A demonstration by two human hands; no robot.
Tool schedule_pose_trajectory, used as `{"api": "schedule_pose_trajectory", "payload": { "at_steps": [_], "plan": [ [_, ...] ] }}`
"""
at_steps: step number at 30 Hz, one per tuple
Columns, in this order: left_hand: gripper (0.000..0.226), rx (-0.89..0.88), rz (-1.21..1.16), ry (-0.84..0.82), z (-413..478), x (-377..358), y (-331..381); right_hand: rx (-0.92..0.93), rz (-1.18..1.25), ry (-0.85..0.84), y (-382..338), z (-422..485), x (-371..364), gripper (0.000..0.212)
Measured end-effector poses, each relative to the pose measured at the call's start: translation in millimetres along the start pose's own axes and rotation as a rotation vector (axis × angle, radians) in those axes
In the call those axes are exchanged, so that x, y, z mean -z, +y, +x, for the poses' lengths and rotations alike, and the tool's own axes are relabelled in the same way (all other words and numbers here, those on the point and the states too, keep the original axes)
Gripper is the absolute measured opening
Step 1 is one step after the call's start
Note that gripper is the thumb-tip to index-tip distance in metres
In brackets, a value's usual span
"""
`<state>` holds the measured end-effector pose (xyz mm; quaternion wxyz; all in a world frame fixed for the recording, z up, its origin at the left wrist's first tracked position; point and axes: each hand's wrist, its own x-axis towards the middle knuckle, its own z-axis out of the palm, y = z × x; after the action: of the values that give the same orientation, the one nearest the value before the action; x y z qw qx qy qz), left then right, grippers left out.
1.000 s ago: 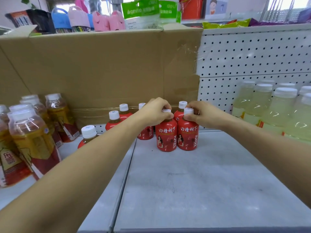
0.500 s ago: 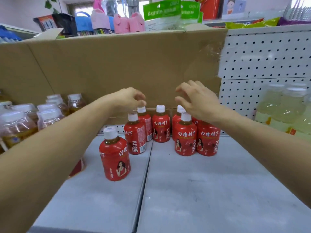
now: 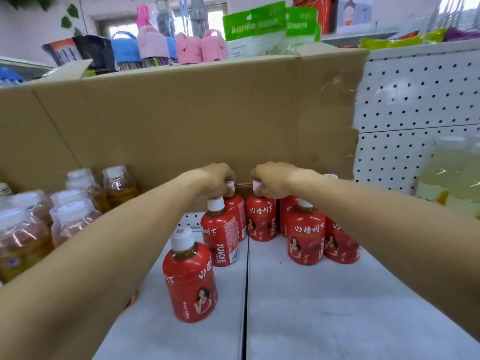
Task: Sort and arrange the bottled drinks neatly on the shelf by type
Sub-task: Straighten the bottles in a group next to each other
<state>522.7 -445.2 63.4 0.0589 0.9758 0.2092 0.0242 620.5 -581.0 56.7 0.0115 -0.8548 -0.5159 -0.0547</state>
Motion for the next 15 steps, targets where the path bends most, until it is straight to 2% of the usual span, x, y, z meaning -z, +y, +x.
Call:
{"api": "schedule_pose_trajectory", "payload": {
  "at_steps": [3, 8, 15],
  "plan": [
    [0.019, -0.003, -0.037, 0.056, -3.8, 6.8, -3.2, -0.005, -0.008, 0.025, 2.1, -4.9, 3.0, 0.016],
    [0.028, -0.054, -0.036, 0.189, -19.1, 43.1, 1.5, -0.017, 0.019, 0.132, 7.6, -26.0, 30.7, 0.033],
    [0.031, -0.144, -0.018, 0.35, -64.9, 91.1, 28.3, 0.042, 0.21, 0.346, 27.6, -79.3, 82.6, 0.029]
  ]
}}
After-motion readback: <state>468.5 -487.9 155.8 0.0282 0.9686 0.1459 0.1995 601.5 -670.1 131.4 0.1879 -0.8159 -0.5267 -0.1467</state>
